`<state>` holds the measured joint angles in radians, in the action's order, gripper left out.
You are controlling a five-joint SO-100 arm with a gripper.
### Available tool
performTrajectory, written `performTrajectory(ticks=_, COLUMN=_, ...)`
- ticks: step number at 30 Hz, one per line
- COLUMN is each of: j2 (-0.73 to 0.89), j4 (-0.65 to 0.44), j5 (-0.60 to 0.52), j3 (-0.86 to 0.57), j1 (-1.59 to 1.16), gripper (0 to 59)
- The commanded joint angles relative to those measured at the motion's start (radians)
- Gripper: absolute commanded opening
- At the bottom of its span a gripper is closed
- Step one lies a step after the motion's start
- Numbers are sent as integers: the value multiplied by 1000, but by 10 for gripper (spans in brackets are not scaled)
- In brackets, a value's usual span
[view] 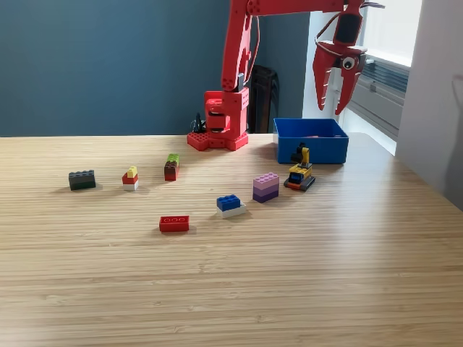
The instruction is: Grasp a lego block and put it in the bin.
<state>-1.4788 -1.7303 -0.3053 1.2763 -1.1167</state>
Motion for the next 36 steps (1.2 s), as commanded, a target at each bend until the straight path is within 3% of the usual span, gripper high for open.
performTrajectory(ticks=1, j2=-17, j4=-44, j5=-23, j3=-135, j1=244, gripper=1)
performTrajectory(ticks=5, j2=-18, j4=-44, j5=-9, j3=-199, j1=471, gripper=1)
performTrajectory(ticks=14, j2=-18, j4=-40, j5=150, j3=-215, j1=850, gripper=1)
performTrajectory(ticks=36, j2=-18, j4=-38, j5=170, j3=-166, j1=871, gripper=1)
